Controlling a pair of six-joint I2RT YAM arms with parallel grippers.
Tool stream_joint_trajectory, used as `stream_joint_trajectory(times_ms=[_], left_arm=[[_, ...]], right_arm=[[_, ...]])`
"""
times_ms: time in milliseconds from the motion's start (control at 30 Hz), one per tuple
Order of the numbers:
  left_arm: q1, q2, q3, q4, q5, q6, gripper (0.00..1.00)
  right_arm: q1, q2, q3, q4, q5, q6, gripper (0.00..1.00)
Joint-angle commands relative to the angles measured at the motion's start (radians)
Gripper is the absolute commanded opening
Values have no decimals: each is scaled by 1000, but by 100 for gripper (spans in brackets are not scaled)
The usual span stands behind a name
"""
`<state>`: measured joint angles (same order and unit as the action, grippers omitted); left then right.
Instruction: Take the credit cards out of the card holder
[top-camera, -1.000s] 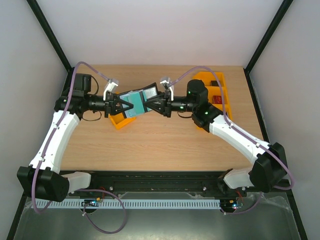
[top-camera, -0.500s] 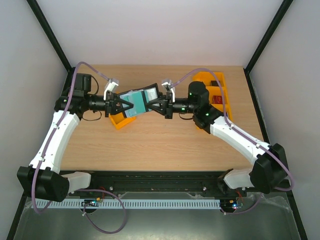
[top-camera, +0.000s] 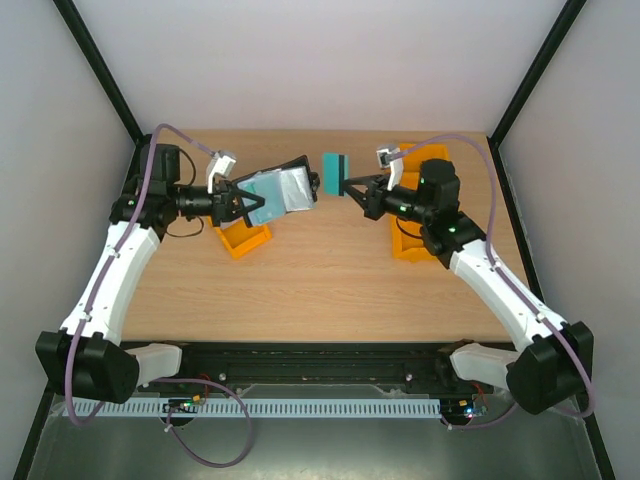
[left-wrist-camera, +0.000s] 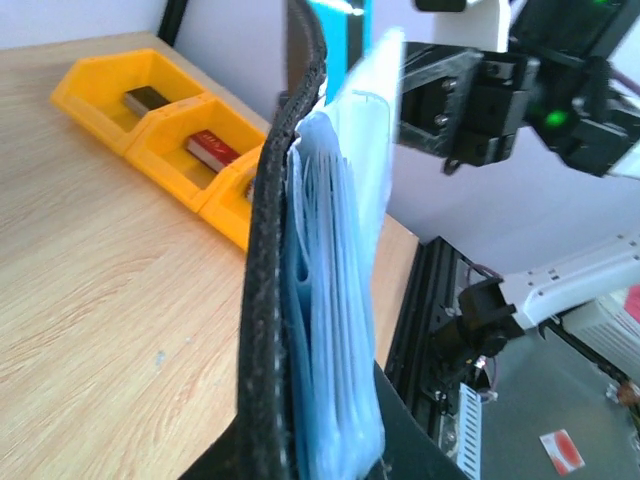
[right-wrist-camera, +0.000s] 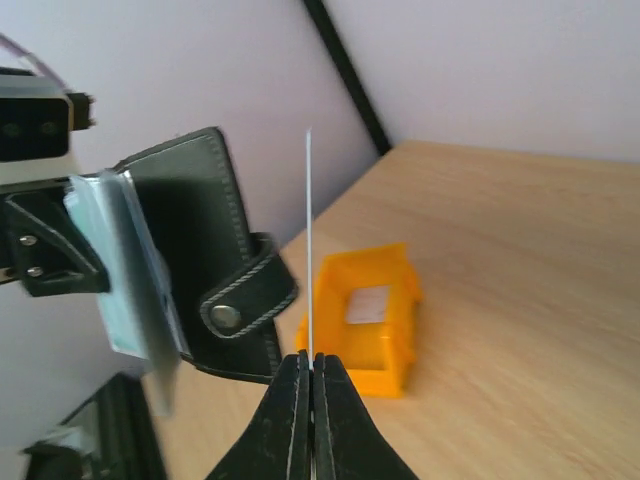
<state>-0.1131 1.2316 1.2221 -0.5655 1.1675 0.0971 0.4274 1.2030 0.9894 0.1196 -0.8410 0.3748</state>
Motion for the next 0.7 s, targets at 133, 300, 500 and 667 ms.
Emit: stream_joint_trajectory(times_ms=[133, 300, 500, 667], left_arm=[[40, -30, -26, 102, -86, -97, 2], [111, -65, 10, 84, -183, -97, 2], [191, -90, 124, -11, -248, -61, 2], [197, -119, 155, -87, -359, -43, 2]], right_arm=[[-16, -85, 134, -335, 260, -163, 2], [-16, -94, 205, -482, 421, -201, 2], [-16, -38, 281, -674, 538, -324, 2], [-16, 18, 343, -785, 618, -410, 2]])
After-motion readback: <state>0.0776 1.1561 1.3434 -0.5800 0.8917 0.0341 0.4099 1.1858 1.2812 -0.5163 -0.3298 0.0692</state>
